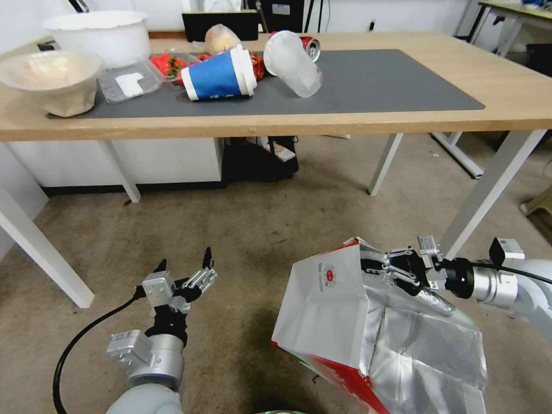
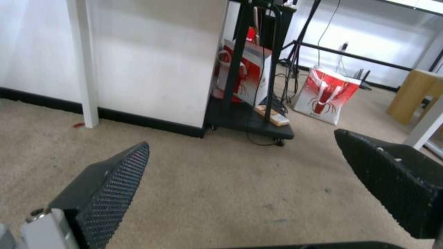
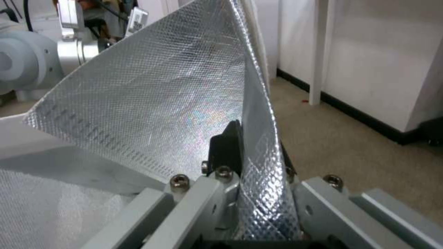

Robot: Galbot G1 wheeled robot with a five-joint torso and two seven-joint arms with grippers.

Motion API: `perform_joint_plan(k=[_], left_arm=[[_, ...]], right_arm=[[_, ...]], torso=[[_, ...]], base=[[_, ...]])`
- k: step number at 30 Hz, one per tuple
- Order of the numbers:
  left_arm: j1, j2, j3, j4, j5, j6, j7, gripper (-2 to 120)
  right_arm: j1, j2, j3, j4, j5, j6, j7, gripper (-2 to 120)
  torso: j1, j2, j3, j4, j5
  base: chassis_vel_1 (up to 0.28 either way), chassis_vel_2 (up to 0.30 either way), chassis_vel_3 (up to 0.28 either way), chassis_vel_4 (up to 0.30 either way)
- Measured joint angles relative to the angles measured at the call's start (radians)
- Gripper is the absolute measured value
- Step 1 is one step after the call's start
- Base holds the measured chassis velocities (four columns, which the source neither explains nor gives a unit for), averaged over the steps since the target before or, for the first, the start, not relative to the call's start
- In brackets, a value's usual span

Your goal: Pick up the food delivery bag from the floor and place it on the table.

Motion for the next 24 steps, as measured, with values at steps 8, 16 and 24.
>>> perform_joint_plan(k=[8, 16, 24], left_arm=[[0.002, -0.001, -0.001, -0.005, 0.004, -0.003, 0.002, 100], [0.001, -0.003, -0.001, -0.005, 0.005, -0.003, 0.003, 100], [-0.001, -0.005, -0.001, -0.004, 0.012, -0.004, 0.002, 100]], right_arm=[[-0.001, 0.002, 0.000, 0.005, 0.001, -0.002, -0.002, 0], [0.001, -0.002, 0.000, 0.005, 0.011, -0.004, -0.003, 0], [0.002, -0.009, -0.001, 0.006, 0.011, -0.005, -0.005, 0]], torso=[[0.004, 0.032, 0.028, 0.0000, 0.0001], [0.009, 0.061, 0.052, 0.0000, 0.0000], [0.015, 0.096, 0.081, 0.0000, 0.0000]], base=[[0.000, 0.000, 0.000, 0.000], [0.000, 0.000, 0.000, 0.000], [0.000, 0.000, 0.000, 0.000]])
